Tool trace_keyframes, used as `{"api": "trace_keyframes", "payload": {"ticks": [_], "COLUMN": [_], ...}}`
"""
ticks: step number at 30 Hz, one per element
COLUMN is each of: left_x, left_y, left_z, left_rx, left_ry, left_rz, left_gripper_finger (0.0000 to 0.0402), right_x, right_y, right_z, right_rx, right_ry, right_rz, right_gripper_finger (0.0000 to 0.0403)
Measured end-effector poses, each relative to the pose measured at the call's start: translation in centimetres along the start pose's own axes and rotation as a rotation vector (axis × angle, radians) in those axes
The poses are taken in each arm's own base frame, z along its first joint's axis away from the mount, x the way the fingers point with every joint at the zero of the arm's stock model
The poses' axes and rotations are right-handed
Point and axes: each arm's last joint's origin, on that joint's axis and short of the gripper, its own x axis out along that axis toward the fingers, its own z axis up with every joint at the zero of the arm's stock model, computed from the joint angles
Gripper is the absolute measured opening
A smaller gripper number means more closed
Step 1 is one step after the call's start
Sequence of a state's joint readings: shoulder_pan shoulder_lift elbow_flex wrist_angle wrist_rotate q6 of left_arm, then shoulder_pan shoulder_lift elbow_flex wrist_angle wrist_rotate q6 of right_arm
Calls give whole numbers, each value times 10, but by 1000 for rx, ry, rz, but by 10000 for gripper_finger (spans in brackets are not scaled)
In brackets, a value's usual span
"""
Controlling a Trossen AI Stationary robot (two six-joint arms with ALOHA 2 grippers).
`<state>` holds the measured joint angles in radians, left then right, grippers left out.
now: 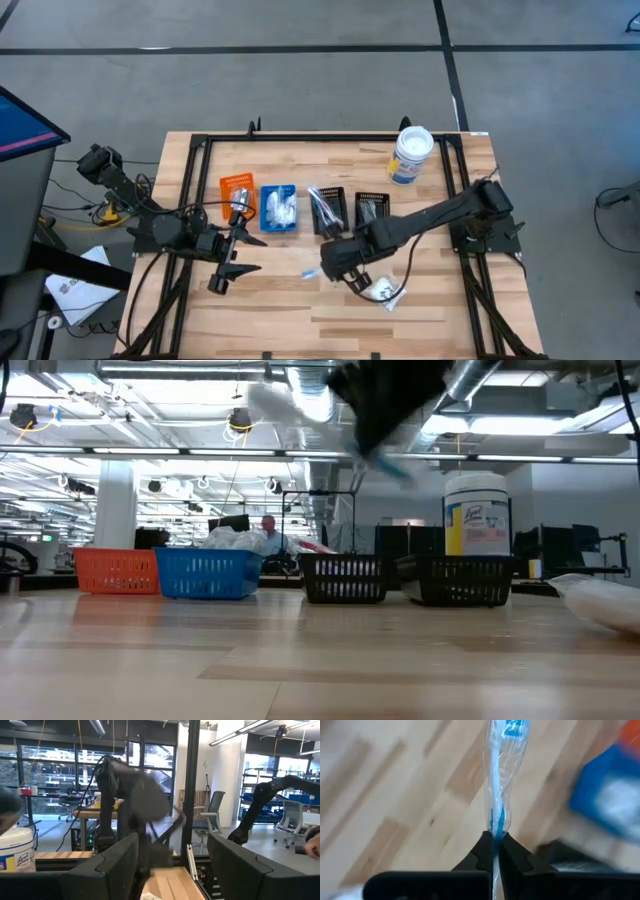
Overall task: Pick & Place Travel size toiletries
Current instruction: Put the blue toothbrush into the left black bin
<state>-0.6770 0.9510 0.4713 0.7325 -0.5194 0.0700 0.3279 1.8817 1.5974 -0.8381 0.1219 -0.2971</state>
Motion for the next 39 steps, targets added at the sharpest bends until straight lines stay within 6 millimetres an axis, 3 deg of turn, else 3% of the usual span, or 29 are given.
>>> {"api": "trace_keyframes", "payload": {"ticks": [7, 12, 17, 20, 25, 29, 34, 37, 39], "left_x": [-8, -18, -24, -24, -23, -21, -14, -7, -2], "left_y": [-5, -9, -12, -12, -11, -11, 1, 12, 19], "left_z": [7, 17, 23, 23, 23, 20, 9, 0, -7], "left_rx": [-49, -85, -111, -146, -326, -393, -445, -471, -484], "left_ry": [-22, -58, -78, -77, -65, -33, 65, 132, 191], "left_rz": [-42, -89, -122, -120, -162, -263, -199, -182, -176], "left_gripper_finger": [231, 231, 231, 231, 231, 220, 199, 190, 187], "right_x": [-63, -114, -166, -183, -172, -137, -81, -58, -55], "right_y": [-13, -12, -1, 8, 23, 35, 47, 51, 51], "right_z": [39, 59, 73, 78, 85, 95, 105, 108, 107], "right_rx": [-63, -133, -235, -337, -586, -737, -949, -988, -1002], "right_ry": [-179, -287, -339, -301, -132, 88, 461, 489, 504], "right_rz": [-69, -176, -444, -638, -767, -849, -951, -926, -917], "right_gripper_finger": [1, 1, 1, 1, 1, 0, 0, 0, 0]}}
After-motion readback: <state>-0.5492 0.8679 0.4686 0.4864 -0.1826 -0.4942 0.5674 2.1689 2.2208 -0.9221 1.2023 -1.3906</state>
